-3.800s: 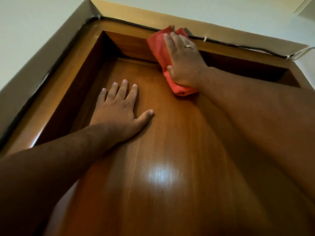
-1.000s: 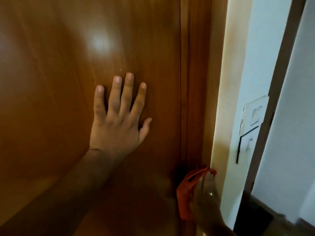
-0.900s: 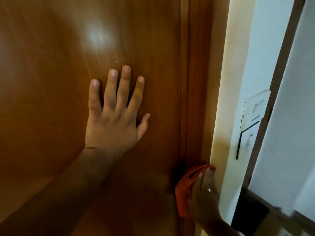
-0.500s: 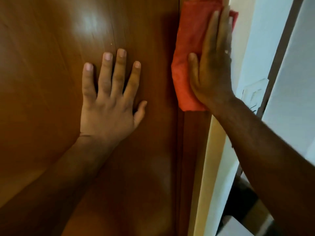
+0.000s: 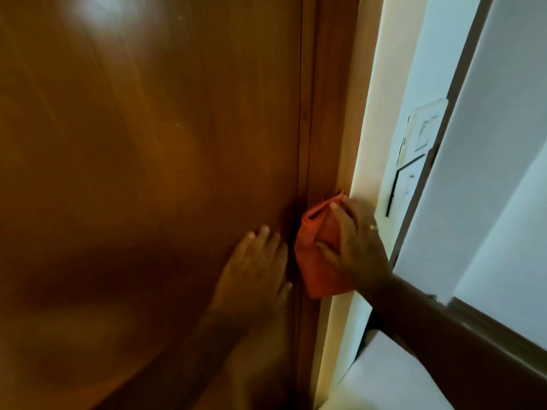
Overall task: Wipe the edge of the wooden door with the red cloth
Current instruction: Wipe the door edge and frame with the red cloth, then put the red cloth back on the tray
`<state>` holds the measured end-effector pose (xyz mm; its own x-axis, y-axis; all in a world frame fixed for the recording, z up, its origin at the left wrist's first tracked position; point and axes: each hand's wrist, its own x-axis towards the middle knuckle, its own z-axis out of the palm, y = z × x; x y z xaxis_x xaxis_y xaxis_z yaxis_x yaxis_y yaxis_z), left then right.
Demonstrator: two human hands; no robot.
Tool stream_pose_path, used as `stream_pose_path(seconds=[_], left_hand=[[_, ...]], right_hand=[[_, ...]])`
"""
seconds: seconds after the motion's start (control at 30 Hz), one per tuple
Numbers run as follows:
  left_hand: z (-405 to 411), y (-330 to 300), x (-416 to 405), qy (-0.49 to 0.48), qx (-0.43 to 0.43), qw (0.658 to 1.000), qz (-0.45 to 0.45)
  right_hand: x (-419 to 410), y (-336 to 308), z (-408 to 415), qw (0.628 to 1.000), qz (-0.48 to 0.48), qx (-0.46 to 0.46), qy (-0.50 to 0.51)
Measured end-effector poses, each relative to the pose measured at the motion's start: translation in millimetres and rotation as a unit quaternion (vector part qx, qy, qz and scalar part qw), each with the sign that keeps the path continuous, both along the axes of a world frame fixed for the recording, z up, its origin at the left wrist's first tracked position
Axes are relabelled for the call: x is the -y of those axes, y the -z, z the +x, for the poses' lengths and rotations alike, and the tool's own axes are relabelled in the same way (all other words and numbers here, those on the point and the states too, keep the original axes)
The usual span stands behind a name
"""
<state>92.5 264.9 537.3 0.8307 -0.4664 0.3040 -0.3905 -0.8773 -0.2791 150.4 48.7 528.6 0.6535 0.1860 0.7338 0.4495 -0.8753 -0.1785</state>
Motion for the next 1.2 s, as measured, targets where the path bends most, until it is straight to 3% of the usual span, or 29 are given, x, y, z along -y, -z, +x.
stream_pose_path(seconds=[0.07,0.13,0.2,0.27,0.33,0.43,0.53,0.6,0.67,0.8,0.87,0.93,1.0,1.2], left_hand=[[-1.3,47.1,13.8,-0.018,-0.123,0.987,-0.101],[2.1,82.6,27.1,-0.04,-0.159,0.946,-0.281],[7.1,102.3,39.9,-0.068,-0.219,0.849,-0.477],[15.1,115.5,49.5,-0.067,-0.246,0.756,-0.603],[20.5,127.9,56.2,-0.044,-0.278,0.681,-0.676],[16.3,150.3,59.8,0.003,-0.317,0.612,-0.725],[-0.9,171.5,69.4,0.001,-0.341,0.561,-0.754],[-14.2,186.8,78.3,-0.002,-0.357,0.542,-0.761],[-25.5,203.2,99.4,0.002,-0.412,0.504,-0.759],[-49.5,236.5,156.7,-0.061,-0.567,0.351,-0.743],[-63.6,265.3,190.8,-0.122,-0.62,0.306,-0.712],[-77.9,299.0,216.4,-0.172,-0.661,0.298,-0.667],[-91.6,339.3,239.5,-0.213,-0.688,0.325,-0.613],[-115.3,476.3,272.8,-0.28,-0.676,0.461,-0.503]], right_hand=[[-5.8,-14.4,-3.2,0.999,-0.035,0.013,0.02],[-12.4,-25.6,-7.2,0.997,-0.064,-0.003,0.044],[-17.3,-33.9,-11.5,0.994,-0.083,-0.018,0.075],[-18.2,-36.1,-17.0,0.989,-0.102,-0.022,0.105],[-12.6,-29.2,-26.6,0.985,-0.104,-0.033,0.136],[16.8,-3.5,-54.1,0.979,-0.065,-0.091,0.171],[70.8,37.5,-94.2,0.954,0.099,-0.232,0.165],[105.2,70.6,-123.7,0.885,0.299,-0.335,0.12],[140.6,109.3,-152.4,0.794,0.429,-0.415,0.112],[204.7,192.3,-205.4,0.656,0.569,-0.485,0.104],[236.6,236.2,-233.7,0.584,0.633,-0.495,0.114],[259.8,280.7,-262.0,0.523,0.676,-0.504,0.128],[276.9,325.1,-288.8,0.473,0.706,-0.512,0.127],[280.9,463.3,-334.7,0.398,0.671,-0.561,0.276]])
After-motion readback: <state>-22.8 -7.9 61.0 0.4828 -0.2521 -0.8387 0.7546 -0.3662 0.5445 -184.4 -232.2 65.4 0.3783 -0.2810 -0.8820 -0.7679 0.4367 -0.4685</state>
